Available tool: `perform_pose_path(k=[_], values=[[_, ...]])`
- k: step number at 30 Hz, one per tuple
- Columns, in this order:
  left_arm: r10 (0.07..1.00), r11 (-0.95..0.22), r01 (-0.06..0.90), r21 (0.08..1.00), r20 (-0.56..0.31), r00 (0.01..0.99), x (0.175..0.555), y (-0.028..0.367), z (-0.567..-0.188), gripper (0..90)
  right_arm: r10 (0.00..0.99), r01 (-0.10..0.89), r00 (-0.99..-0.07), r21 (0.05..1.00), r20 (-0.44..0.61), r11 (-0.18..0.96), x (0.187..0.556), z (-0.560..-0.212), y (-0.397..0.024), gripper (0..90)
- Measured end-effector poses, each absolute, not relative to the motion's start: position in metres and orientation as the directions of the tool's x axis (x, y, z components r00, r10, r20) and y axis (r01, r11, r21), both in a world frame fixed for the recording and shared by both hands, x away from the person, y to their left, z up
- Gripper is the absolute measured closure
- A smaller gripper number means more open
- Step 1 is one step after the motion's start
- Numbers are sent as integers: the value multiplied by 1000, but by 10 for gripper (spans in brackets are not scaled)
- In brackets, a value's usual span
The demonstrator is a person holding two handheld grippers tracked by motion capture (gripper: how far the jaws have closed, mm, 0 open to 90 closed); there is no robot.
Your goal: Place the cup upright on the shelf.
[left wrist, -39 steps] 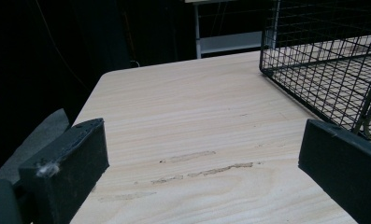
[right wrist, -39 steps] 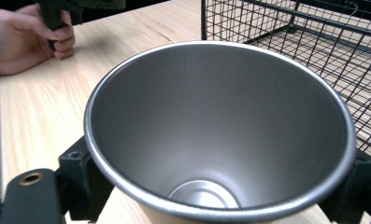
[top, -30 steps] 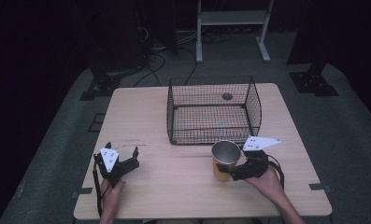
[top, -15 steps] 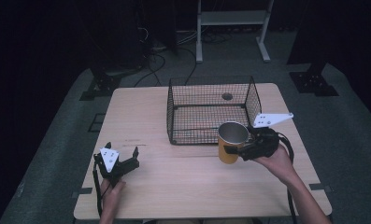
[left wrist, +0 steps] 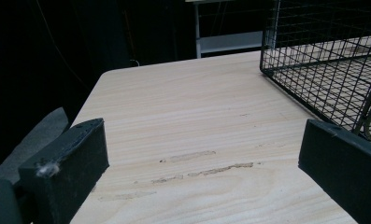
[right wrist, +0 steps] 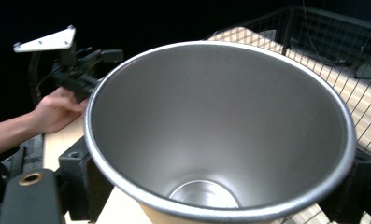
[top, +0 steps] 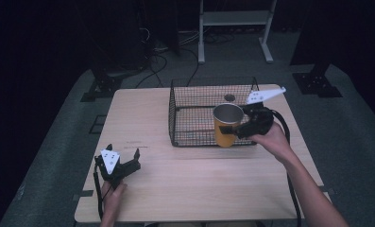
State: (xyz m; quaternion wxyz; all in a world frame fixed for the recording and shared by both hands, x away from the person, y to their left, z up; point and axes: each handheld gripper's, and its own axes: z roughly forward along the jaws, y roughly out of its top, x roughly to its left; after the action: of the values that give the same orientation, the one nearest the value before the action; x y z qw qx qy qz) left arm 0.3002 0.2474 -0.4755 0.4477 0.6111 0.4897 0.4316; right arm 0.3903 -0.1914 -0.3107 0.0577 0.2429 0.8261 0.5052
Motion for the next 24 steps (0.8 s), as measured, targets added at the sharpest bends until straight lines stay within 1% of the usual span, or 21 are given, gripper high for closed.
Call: perform_pose_path(k=[3, 6, 12, 13, 14, 15, 17, 22, 24], values=[[985, -123, 211, 970, 93, 149, 300, 247, -476, 8, 463, 337, -877, 852, 129, 401, 410, -303, -181, 137], [985, -121, 211, 970, 90, 149, 300, 247, -476, 8, 457, 347, -879, 840, 136, 418, 433, -299, -172, 137], [985, -117, 208, 971, 86, 150, 300, 248, -476, 8, 496, 383, -856, 822, 145, 421, 478, -306, -159, 136], [985, -117, 208, 971, 86, 150, 300, 248, -476, 8, 496, 383, -856, 822, 145, 421, 478, -306, -159, 136], [985, -116, 208, 971, 85, 150, 300, 248, -476, 8, 503, 392, -851, 819, 150, 419, 484, -309, -158, 136], [985, -116, 209, 971, 85, 151, 300, 248, -475, 8, 531, 409, -834, 812, 148, 417, 496, -315, -156, 136], [985, -116, 210, 971, 85, 151, 300, 248, -475, 8, 546, 435, -821, 801, 166, 412, 506, -322, -154, 136], [984, -118, 208, 971, 87, 153, 300, 248, -475, 8, 574, 488, -794, 775, 203, 401, 522, -343, -153, 136], [984, -121, 208, 971, 89, 154, 299, 248, -475, 8, 582, 490, -791, 762, 186, 423, 526, -352, -149, 136]])
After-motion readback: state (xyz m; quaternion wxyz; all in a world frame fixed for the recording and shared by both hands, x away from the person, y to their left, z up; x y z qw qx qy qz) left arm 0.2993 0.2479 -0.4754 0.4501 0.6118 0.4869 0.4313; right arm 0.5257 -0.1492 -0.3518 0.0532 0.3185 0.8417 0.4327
